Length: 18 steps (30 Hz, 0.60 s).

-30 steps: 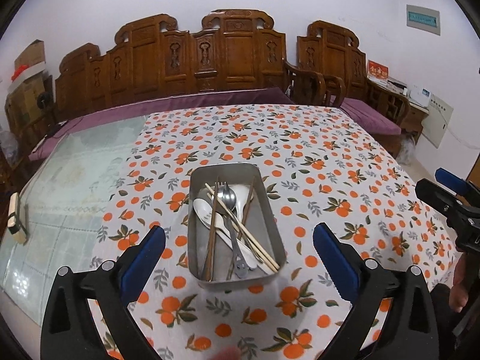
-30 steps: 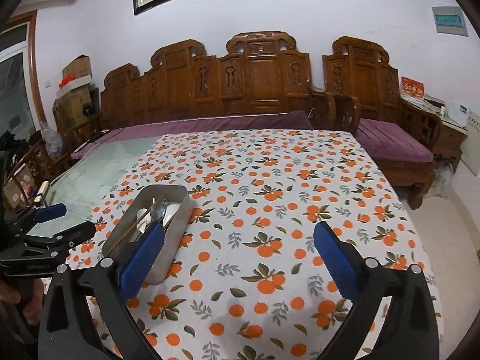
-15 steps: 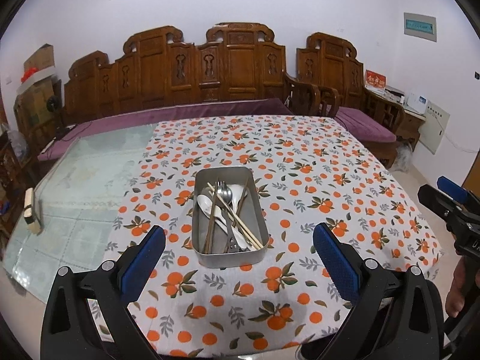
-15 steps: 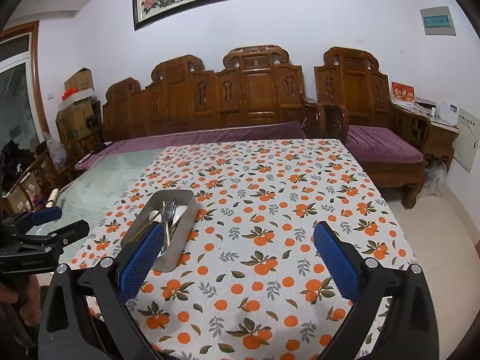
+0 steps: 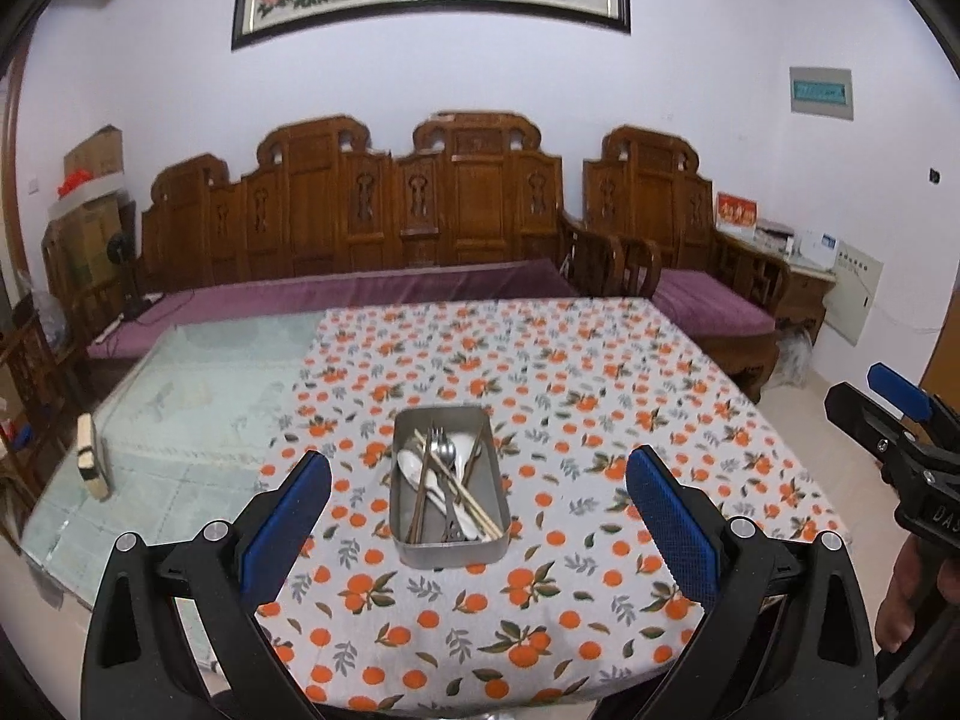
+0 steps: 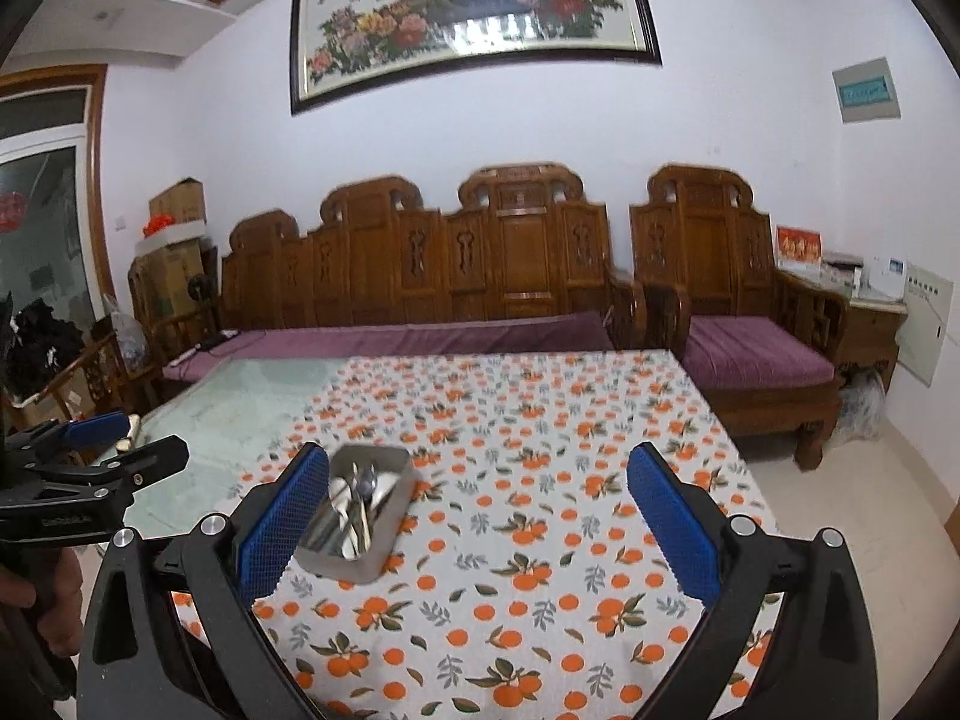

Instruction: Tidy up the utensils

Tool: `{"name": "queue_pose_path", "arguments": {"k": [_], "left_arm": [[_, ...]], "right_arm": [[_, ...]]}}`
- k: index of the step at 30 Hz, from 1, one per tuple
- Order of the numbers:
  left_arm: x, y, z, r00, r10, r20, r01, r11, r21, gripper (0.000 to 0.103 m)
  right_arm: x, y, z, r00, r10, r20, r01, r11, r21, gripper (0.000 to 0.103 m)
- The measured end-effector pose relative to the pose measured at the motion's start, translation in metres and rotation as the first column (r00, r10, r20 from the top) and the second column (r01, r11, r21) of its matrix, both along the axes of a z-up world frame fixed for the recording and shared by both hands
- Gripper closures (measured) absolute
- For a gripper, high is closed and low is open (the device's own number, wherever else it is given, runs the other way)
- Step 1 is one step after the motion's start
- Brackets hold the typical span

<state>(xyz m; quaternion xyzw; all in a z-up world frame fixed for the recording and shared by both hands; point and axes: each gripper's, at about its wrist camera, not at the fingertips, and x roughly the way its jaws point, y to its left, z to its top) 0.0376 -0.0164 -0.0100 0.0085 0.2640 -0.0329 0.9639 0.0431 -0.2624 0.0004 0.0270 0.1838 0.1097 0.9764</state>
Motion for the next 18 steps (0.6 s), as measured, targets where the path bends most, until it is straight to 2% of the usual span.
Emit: {"name": "queue_pose_path", "arguments": {"k": [8,18], "left_arm": [[-0.029,-0.005,0.036,0.995,0.015,0.099,-0.016,1.000,0.012,0.008],[-0.041,-0.002,0.045,0.992,0.026,0.125,-0.026,1.000,0.000,0.008]], "right_arm": [[-0.025,0.002,0.028,0.997,-0.006,0.071,0.007,1.000,-0.008,0.003],[-0.032,0.002,0.032,0.997,-0.010,0.075,0.010,1.000,0.002,0.003]]}}
